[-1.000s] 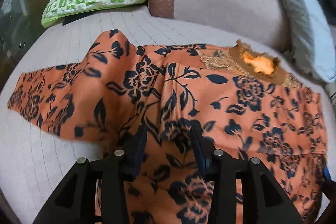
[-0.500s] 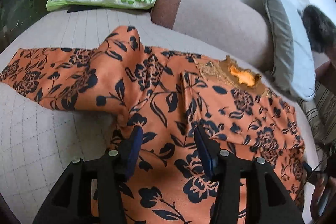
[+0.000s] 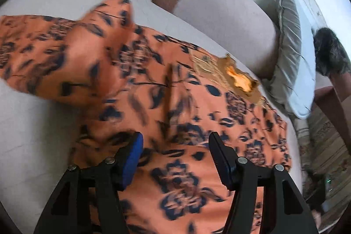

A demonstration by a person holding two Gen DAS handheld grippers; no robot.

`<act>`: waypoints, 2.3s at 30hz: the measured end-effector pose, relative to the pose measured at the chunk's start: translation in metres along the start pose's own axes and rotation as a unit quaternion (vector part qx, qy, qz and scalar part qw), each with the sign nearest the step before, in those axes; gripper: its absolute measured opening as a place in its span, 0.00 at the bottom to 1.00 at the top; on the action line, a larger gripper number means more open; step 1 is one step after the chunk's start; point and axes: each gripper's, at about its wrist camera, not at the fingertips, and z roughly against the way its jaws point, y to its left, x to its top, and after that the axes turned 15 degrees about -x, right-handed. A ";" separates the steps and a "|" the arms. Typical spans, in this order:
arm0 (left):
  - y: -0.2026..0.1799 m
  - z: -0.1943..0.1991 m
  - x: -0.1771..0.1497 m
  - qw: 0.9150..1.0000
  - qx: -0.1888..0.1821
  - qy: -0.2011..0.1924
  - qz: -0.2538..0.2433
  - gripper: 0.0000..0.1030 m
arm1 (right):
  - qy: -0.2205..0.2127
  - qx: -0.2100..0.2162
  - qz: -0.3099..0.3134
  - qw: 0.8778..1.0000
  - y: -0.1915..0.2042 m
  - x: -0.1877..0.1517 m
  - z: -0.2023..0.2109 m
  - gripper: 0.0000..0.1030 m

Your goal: Fold small clothes

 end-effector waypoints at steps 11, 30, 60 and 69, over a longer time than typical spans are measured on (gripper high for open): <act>-0.029 -0.022 0.023 0.995 0.094 0.000 -0.029 0.07 | 0.000 0.046 0.031 0.998 -0.008 -0.007 -0.001 0.86; -0.009 -0.022 -0.007 0.989 0.099 0.028 -0.102 0.15 | -0.043 0.008 -0.090 0.995 -0.022 0.034 -0.009 0.75; -0.018 -0.003 -0.008 0.986 0.113 -0.024 -0.123 0.36 | -0.009 -0.078 0.088 0.993 0.062 0.090 -0.064 0.80; -0.013 -0.009 -0.005 0.988 0.112 -0.013 -0.106 0.36 | -0.006 -0.043 0.090 0.995 0.059 0.110 -0.084 0.80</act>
